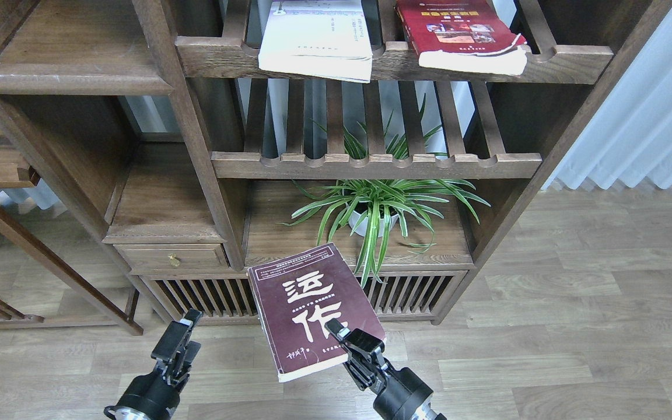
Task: Organize books on shelf
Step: 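Lower the maroon book and pinch it between both grippers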
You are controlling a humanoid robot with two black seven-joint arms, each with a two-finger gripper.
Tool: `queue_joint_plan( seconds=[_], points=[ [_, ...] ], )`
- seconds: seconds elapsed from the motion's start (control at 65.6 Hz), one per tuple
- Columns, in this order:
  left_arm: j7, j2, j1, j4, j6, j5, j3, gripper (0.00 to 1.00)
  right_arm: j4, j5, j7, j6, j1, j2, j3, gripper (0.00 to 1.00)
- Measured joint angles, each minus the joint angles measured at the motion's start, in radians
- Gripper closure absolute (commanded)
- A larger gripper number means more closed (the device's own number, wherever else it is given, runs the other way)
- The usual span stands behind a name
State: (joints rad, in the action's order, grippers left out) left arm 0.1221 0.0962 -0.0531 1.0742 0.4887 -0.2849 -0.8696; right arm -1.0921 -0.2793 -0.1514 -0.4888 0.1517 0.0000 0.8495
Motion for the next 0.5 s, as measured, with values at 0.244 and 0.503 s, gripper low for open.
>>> queue_joint_plan(
  seconds=[0.244, 0.503],
  points=[
    [-0.003, -0.042, 0.013, -0.008, 0.0, 0.001, 0.043, 0.04, 0.0, 0.005, -0.017, 0.0, 0.017, 0.0, -0.04, 0.95],
    [0.009, -0.066, 0.015, -0.011, 0.0, -0.003, 0.096, 0.17, 0.0, 0.002, -0.026, 0.0, 0.02, 0.0, -0.062, 0.95]
  ],
)
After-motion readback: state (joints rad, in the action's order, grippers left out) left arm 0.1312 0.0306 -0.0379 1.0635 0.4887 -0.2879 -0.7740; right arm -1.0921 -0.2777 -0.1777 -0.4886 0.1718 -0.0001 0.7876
